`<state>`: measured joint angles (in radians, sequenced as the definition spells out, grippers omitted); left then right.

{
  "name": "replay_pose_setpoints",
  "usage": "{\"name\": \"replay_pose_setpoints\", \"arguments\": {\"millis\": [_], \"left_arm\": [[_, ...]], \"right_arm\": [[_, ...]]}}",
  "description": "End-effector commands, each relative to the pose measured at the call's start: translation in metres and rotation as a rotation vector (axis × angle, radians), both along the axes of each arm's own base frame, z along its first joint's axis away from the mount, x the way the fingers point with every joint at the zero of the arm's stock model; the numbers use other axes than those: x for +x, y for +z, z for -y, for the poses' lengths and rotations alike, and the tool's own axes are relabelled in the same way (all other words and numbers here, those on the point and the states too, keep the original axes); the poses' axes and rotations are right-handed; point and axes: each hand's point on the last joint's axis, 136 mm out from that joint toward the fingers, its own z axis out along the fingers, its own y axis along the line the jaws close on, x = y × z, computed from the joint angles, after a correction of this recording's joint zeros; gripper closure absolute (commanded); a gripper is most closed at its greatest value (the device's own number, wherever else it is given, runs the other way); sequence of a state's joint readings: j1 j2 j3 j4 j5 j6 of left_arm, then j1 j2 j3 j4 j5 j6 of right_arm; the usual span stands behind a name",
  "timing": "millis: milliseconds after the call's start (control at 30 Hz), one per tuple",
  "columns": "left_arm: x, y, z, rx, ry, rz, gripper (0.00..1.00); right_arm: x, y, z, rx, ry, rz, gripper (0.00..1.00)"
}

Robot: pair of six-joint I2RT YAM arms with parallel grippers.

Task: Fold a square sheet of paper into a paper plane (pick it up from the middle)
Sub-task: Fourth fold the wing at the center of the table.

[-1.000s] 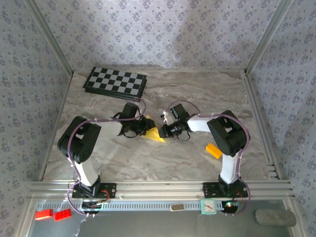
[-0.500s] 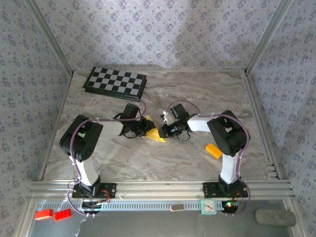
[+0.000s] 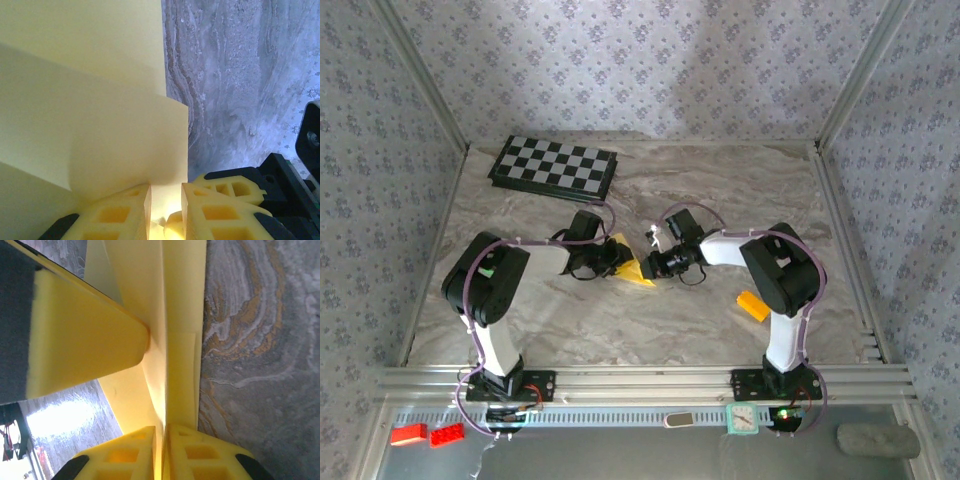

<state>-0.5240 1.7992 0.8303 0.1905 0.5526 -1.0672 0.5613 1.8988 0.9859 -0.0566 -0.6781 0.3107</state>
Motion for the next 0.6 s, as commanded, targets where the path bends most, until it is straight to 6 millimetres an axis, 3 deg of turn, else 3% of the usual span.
{"name": "replay_pose_setpoints", "arguments": {"millis": [0,567], "left_arm": [[0.006,0.0,0.0,0.006,0.011,0.005,0.77],[0.002,0.0,-0.002,0.007,0.011,0.0,0.77]], "right_arm": [[-0.006,0.009,0.006,-0.007,-0.012,-0.054,0.83],[-0.019,0.004,0.013,-0.042,0.009,-0.096,0.84]]}}
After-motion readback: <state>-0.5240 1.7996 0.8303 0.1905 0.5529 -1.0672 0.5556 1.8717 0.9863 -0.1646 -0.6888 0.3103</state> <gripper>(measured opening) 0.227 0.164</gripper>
